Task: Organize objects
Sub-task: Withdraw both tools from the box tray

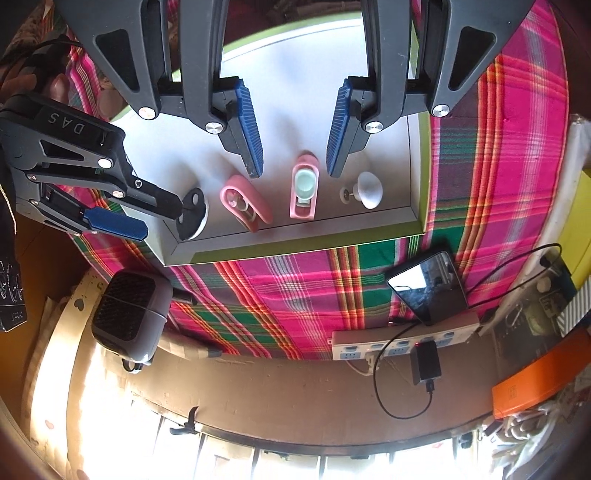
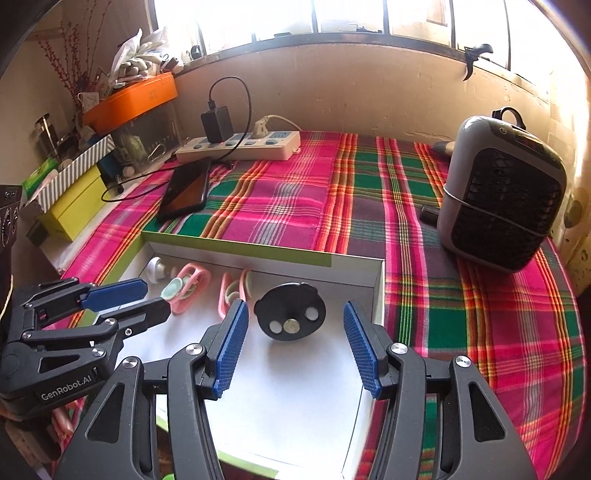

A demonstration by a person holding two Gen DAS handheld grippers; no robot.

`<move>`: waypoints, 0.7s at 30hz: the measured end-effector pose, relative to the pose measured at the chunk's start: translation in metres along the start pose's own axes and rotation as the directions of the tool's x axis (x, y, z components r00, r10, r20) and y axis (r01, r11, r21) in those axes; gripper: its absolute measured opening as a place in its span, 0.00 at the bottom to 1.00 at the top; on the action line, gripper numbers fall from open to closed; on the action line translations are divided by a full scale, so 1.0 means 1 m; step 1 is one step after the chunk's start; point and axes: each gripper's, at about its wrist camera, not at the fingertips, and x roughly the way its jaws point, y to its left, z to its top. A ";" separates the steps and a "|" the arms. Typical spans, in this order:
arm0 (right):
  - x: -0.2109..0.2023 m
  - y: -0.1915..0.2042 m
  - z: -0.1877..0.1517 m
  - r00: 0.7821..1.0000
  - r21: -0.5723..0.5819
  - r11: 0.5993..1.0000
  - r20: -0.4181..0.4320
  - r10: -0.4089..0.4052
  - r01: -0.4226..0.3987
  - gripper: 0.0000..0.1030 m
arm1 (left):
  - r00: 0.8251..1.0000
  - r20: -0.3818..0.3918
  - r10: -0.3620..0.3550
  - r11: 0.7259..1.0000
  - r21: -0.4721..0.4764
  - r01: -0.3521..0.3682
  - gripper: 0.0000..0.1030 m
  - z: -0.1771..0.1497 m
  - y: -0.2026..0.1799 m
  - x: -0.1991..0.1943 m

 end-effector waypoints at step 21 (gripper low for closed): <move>-0.042 0.010 -0.028 0.999 0.005 1.000 0.050 0.002 -0.002 0.53 | 0.998 0.059 0.004 1.000 -0.030 -0.002 0.33 -0.034 -0.003 -0.049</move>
